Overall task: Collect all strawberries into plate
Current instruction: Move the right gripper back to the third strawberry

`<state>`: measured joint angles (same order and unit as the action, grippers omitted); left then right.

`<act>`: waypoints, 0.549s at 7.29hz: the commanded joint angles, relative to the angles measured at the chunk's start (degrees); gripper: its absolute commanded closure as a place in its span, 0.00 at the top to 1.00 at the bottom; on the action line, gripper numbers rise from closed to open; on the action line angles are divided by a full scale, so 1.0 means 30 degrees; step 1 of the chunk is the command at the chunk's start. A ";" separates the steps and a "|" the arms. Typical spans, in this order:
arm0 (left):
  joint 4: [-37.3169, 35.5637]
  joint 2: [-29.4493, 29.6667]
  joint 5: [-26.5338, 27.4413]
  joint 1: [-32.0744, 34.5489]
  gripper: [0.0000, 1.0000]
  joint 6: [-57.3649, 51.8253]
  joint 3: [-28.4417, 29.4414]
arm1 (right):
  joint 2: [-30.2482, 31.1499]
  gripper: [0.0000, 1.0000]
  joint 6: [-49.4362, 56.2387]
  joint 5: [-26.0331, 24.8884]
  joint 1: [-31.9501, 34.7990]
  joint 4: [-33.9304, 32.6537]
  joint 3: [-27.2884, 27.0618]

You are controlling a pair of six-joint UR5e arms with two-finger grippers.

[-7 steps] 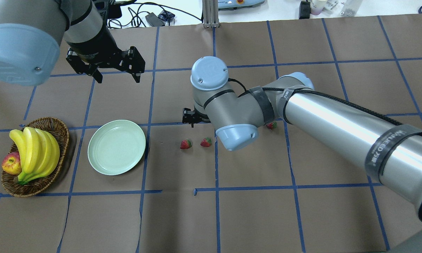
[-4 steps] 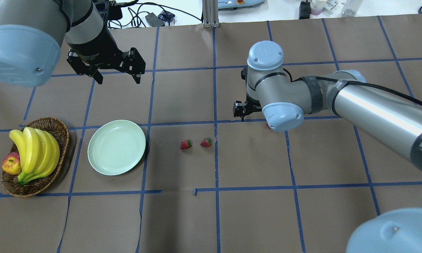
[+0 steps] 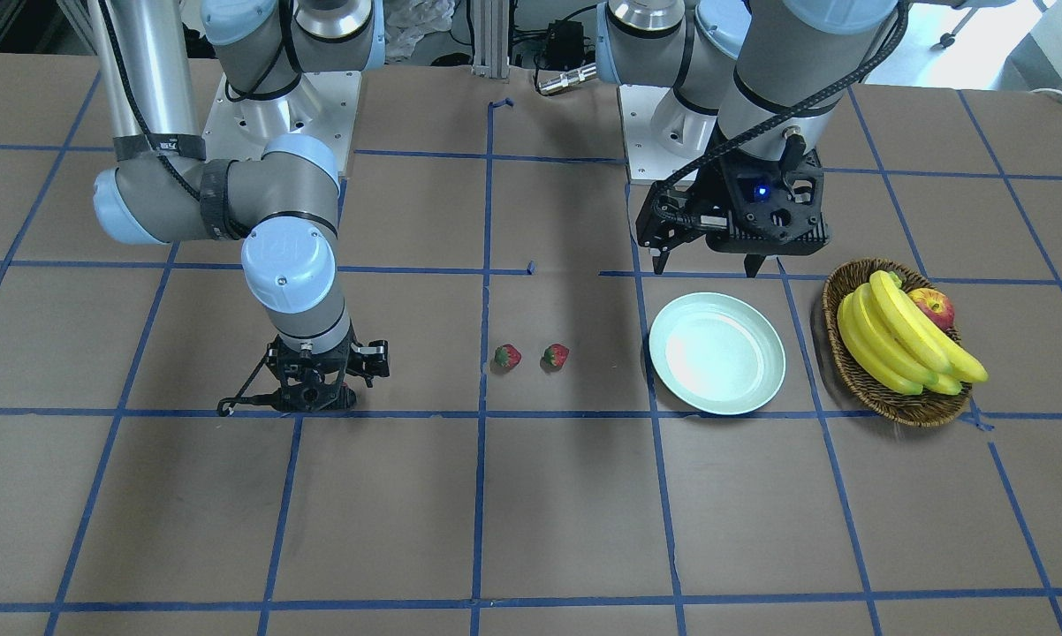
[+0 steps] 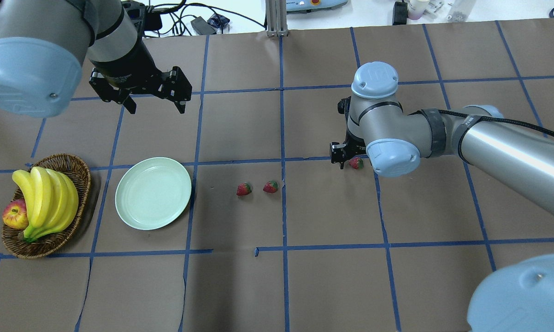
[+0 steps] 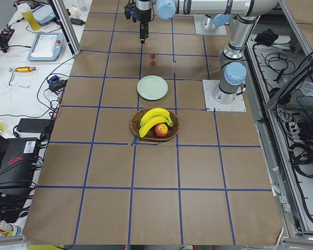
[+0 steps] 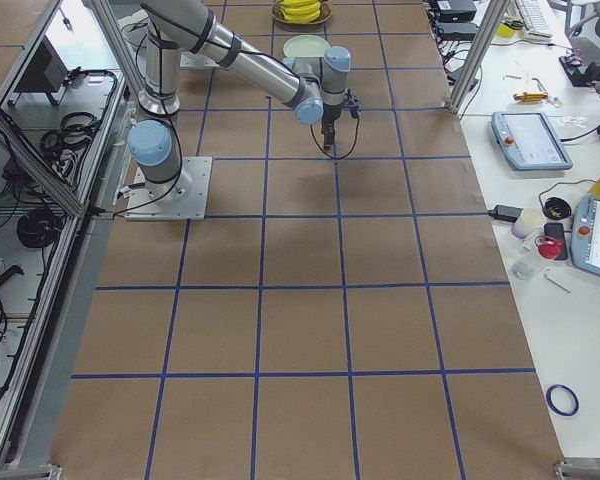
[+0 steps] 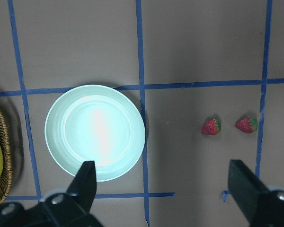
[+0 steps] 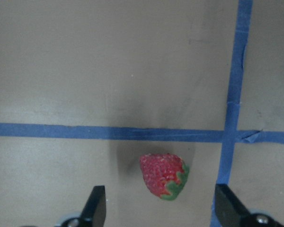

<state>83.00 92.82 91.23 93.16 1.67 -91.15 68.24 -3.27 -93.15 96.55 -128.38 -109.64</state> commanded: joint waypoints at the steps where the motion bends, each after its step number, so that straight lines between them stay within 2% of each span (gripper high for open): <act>1: -0.0010 -0.0003 0.0000 0.0001 1.00 0.0000 0.0004 | -0.0246 0.74 0.0151 -0.0035 -0.0016 -0.0039 0.0099; 3: 0.0019 -0.0003 0.0000 0.0001 1.00 0.0000 0.0004 | -0.0569 0.73 0.0151 -0.0064 -0.0016 -0.0652 0.0012; 4: 0.0019 -0.0003 0.0000 0.0001 1.00 0.0000 -0.0026 | -0.0570 0.59 0.0122 -0.0064 -0.0016 -0.0741 -0.0017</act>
<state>83.03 92.81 91.23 93.16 1.67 -91.15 66.70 -2.84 -93.30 96.51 -130.07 -109.60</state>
